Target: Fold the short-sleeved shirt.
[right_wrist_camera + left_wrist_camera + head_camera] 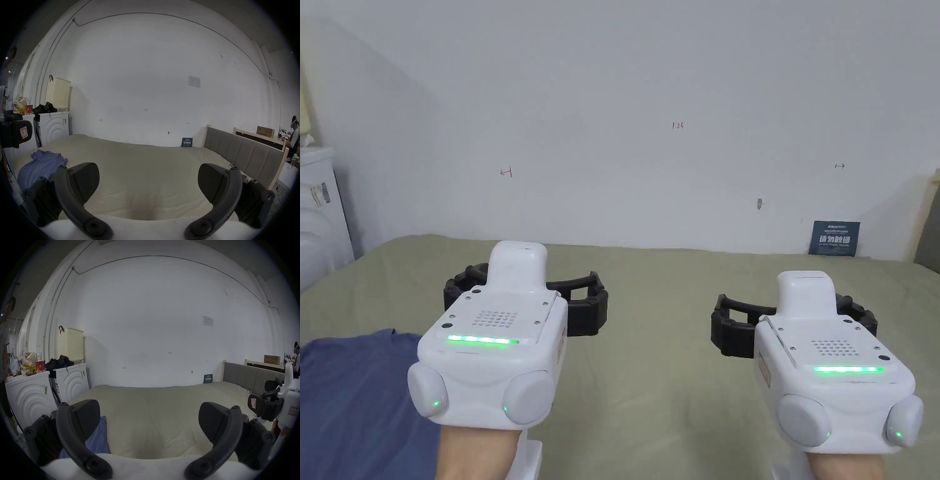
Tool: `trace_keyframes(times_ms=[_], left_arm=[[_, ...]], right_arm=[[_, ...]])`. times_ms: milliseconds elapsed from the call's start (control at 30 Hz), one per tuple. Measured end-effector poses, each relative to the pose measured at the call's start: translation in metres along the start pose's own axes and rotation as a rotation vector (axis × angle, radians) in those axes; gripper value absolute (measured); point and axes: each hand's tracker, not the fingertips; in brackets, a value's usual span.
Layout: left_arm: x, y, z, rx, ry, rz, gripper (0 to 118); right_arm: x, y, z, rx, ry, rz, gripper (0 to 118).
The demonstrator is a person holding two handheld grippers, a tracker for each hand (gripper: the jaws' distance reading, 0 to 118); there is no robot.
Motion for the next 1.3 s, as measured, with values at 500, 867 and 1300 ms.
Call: trace_keyframes(times_ms=[500, 867, 1300], left_arm=[[0.0, -0.001, 0.0, -0.011, -0.016, 0.007, 118], [-0.003, -0.003, 0.001, -0.029, -0.002, 0.01, 118], [-0.002, -0.009, -0.001, -0.042, -0.025, -0.007, 0]], right_arm=[[0.002, -0.002, 0.0, -0.014, 0.006, -0.005, 118], [0.003, 0.0, 0.0, -0.023, -0.008, -0.006, 114], [0.01, 0.0, 0.001, -0.023, -0.061, -0.021, 0]])
